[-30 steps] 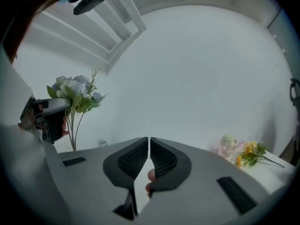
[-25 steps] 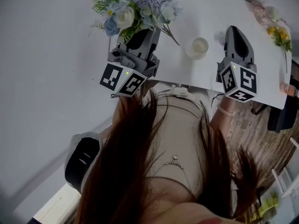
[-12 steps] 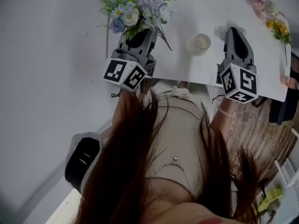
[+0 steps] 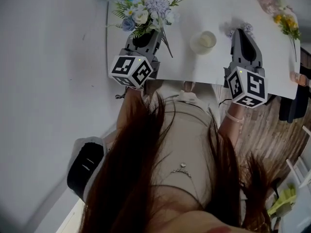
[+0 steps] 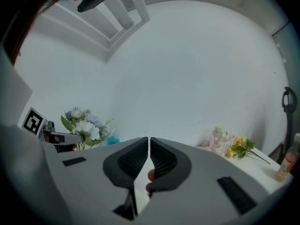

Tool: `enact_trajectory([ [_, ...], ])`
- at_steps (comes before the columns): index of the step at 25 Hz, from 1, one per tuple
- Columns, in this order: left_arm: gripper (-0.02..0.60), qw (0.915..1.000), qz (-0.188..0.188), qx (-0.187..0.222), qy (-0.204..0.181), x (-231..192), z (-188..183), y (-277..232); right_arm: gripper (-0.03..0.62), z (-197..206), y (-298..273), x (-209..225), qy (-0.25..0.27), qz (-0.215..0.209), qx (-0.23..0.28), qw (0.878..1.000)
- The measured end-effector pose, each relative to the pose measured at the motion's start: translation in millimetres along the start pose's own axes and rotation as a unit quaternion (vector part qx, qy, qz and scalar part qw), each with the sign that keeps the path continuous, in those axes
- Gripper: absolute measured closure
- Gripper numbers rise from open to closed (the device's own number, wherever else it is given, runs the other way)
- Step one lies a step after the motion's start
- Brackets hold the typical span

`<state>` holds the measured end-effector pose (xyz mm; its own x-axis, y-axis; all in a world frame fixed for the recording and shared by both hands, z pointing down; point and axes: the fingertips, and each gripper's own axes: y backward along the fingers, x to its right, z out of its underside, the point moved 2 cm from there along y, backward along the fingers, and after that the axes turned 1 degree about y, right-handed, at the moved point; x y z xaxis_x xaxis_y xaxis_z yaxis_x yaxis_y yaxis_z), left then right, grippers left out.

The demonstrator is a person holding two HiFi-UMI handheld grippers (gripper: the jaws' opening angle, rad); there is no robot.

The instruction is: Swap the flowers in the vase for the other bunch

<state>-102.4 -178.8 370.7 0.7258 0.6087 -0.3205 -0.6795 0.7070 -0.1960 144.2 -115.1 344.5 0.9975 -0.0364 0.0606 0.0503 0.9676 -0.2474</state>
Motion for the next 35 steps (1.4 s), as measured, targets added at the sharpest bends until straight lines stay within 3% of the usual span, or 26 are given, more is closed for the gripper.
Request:
enact_trajectory([
  [23, 0.482, 0.9906, -0.017, -0.132, 0.03, -28.6, 92.9, -34.1, 0.56, 17.9, 21.5, 13.0, 0.011, 0.026, -0.029, 0.999],
  [35, 0.482, 0.9834, -0.035, -0.169, 0.057, -41.8, 122.6, -52.5, 0.56, 21.0, 26.0, 23.9, 0.013, 0.041, -0.036, 0.998],
])
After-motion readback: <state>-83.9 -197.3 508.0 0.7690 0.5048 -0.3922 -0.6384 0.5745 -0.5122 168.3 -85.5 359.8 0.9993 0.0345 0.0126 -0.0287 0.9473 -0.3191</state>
